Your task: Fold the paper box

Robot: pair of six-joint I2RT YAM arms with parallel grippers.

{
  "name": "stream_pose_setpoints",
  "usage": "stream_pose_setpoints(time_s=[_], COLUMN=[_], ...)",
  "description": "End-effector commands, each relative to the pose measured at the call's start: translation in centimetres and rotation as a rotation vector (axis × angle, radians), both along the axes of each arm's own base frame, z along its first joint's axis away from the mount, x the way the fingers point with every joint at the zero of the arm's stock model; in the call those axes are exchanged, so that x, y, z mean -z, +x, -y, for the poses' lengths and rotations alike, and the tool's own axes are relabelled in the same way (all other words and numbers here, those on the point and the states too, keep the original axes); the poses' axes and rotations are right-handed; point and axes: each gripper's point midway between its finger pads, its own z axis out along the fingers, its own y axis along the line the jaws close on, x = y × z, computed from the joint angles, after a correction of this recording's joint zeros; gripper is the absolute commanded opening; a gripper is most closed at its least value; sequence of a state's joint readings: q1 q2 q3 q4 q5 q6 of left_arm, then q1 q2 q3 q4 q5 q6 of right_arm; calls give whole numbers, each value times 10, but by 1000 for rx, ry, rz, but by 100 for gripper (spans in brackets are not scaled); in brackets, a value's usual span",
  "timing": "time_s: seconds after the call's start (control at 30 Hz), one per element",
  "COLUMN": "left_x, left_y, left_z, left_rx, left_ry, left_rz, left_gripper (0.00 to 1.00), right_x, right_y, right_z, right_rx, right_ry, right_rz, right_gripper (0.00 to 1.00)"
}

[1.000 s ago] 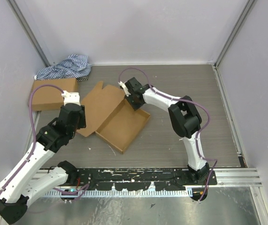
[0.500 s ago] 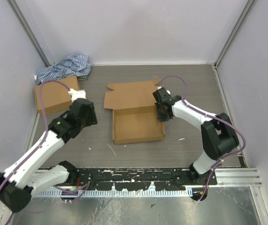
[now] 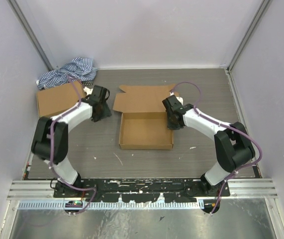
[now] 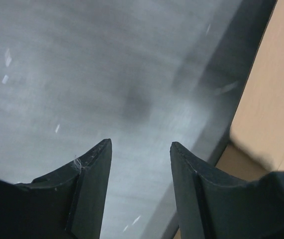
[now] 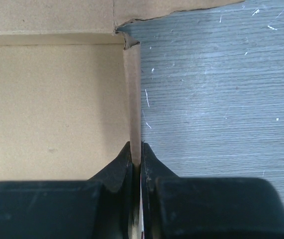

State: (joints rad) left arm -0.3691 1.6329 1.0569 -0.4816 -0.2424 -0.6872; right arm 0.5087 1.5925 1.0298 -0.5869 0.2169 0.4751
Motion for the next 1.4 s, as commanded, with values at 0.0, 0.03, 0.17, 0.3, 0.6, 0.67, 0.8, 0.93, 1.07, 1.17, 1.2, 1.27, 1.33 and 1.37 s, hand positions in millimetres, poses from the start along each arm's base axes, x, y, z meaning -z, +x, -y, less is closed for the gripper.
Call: stream_pose_setpoints(time_s=[0.0, 0.03, 0.17, 0.3, 0.6, 0.67, 0.8, 0.93, 1.07, 1.17, 1.2, 1.27, 1.33, 1.37], left_x=[-14, -15, -16, -3, 26, 28, 18, 12, 8, -1, -8, -15, -20, -22], left_y=[73, 83, 112, 120, 121, 116, 96, 71, 47, 35, 32, 25, 17, 14], left_z=[26, 29, 23, -15, -82, -92, -110, -121, -117, -113, -111, -107, -101, -96], left_rx=[-14, -10, -36, -130, -249, -265, -295, -321, -327, -320, -315, -301, -279, -263], left_ry=[-144, -142, -100, 26, 130, 152, 199, 212, 172, 133, 119, 89, 51, 25], left_rz=[103, 108, 110, 52, -68, -87, -95, -92, -82, -67, -51, -35, -22, -15], left_gripper=[56, 56, 56, 55, 56, 55, 56, 56, 56, 56, 56, 57, 58, 59], right_x=[-15, -17, -24, -29, -32, -33, -32, -29, -26, -28, -30, -33, -33, -33], right_y=[17, 18, 21, 25, 30, 31, 30, 28, 26, 23, 22, 20, 18, 17], right_z=[-3, -4, -8, -12, -29, -30, -33, -38, -44, -50, -53, -57, -58, -59], right_rx=[30, 28, 19, 10, -35, -38, -52, -83, -152, -216, -241, -279, -284, -286], right_ry=[22, 26, 44, 60, 123, 128, 139, 159, 156, 155, 160, 163, 165, 175], right_rz=[88, 93, 105, 120, 113, 116, 110, 101, 97, 109, 120, 135, 134, 128], right_gripper=[1, 1, 1, 1, 1, 1, 1, 1, 3, 3, 3, 3, 4, 4])
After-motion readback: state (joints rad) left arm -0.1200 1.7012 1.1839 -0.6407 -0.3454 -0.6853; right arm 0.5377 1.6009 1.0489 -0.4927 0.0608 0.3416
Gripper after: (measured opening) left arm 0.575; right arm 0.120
